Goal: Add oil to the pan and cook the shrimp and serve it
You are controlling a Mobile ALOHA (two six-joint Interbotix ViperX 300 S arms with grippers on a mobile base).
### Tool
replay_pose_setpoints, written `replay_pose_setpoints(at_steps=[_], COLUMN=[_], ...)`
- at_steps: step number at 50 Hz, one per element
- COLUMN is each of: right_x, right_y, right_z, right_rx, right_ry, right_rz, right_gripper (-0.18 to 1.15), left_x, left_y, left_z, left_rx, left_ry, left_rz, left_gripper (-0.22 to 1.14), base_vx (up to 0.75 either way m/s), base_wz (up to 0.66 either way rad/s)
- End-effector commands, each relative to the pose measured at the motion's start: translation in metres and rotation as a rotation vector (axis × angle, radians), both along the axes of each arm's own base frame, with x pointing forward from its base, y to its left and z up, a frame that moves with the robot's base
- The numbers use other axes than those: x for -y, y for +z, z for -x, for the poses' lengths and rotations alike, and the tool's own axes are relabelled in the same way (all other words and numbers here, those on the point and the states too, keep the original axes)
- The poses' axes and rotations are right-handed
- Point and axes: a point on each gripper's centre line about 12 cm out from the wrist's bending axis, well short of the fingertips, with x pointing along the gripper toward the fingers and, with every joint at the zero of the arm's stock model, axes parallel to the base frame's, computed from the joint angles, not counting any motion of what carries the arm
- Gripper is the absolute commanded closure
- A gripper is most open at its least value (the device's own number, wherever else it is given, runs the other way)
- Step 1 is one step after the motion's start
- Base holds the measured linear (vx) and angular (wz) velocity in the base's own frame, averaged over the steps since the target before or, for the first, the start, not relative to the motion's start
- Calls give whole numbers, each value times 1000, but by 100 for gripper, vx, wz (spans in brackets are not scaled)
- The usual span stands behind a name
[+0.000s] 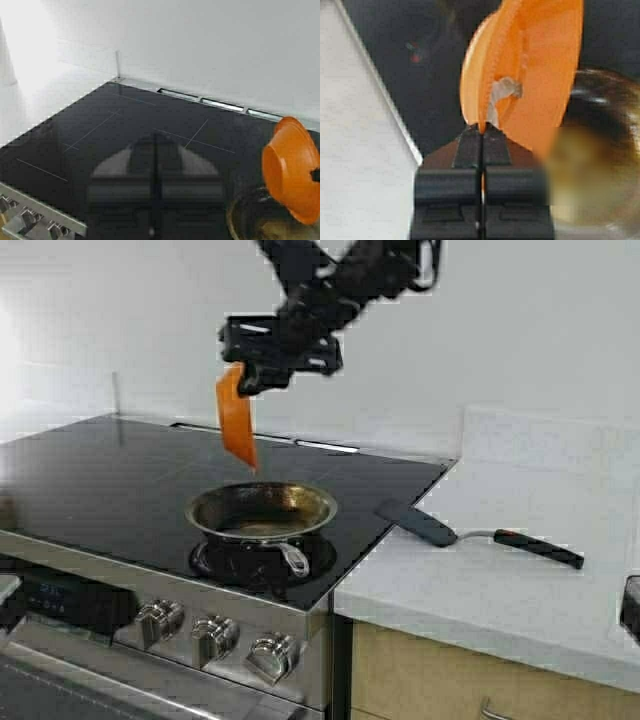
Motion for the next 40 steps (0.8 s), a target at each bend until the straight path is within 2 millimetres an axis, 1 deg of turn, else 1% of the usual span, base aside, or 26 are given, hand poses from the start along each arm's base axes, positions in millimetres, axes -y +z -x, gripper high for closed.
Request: replay_pose_setpoints(at_steps=[1,7,11,20,26,30,32,38,40], right_x=[10,24,33,49,59,62,62,61,62], right_y=[8,-8,-25,-69,-86,-92,-91,-80,-81], right_z=[-13,-23,-25,-23,-21,-20,-20,-21,-21], right_rx=[-10,-57,-107,-204,-239,-250,-250,-228,-227], right_ry=[24,8,-5,-41,-108,-129,-131,-116,-130], right_rz=[-204,-361,-443,-622,-700,-702,-709,-768,-787], right_gripper=[92,92,92,92,92,92,92,92,92], left_x=[0,0,0,0,0,-1,0,0,0], left_y=[5,5,5,5,5,5,5,5,4], left_z=[-1,-1,-1,-1,-1,-1,-1,-1,-1], left_rx=[14,14,14,14,12,11,11,11,9], left_ry=[2,1,1,1,2,3,1,1,1], left_rz=[0,-1,-1,-3,-1,-1,-3,-3,-3], left_gripper=[89,89,89,89,89,89,89,89,89], base_vx=[0,0,0,0,0,0,0,0,0], base_wz=[0,0,0,0,0,0,0,0,0])
